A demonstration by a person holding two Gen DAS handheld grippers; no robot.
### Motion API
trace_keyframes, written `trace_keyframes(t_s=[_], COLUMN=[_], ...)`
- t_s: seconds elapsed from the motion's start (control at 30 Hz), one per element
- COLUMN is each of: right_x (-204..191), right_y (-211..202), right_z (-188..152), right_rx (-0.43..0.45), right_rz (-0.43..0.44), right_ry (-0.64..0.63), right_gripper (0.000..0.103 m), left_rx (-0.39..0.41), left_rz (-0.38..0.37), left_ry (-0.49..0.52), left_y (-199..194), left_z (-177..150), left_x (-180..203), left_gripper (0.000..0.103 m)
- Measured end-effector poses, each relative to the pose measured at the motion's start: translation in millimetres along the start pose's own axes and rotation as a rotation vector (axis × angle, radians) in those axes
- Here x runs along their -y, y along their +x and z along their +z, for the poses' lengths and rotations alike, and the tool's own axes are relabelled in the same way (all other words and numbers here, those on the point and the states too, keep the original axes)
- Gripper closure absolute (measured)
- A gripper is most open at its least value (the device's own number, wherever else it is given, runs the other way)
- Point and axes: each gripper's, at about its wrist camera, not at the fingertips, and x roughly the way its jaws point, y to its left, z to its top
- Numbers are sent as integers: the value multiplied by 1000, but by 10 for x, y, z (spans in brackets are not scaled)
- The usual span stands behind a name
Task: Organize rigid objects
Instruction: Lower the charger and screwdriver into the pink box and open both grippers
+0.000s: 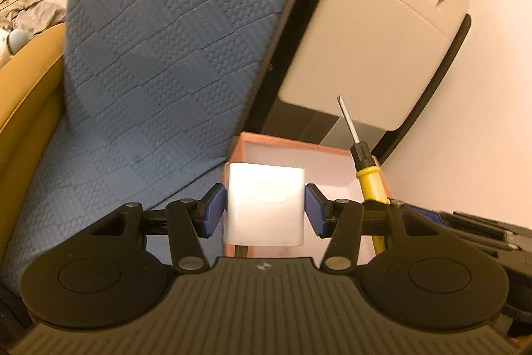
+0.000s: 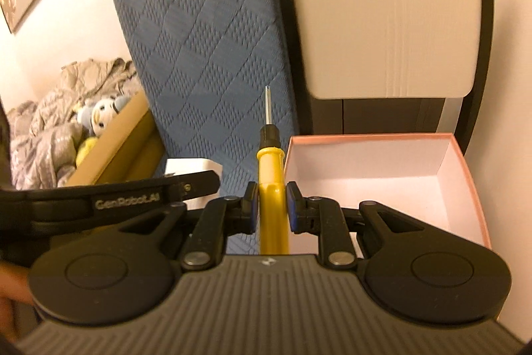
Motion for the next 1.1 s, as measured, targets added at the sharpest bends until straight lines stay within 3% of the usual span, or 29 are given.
trace_keyframes(t_s=[0.37, 0.77, 1.1], right_x=[591, 1500, 1913], right_y=[37, 883, 1410], right_z=[43, -267, -561], right_rx=[4, -167, -323], right_rz=[-47, -143, -188], right_ry=[27, 107, 159], right_gripper=[81, 81, 81], left_rx=[-11, -190, -289], left_rz=[-25, 8, 28], left_ry=[30, 85, 98], left_y=[511, 1662, 2189], left_z=[51, -236, -520], left_x=[531, 884, 859], left_gripper=[45, 45, 45])
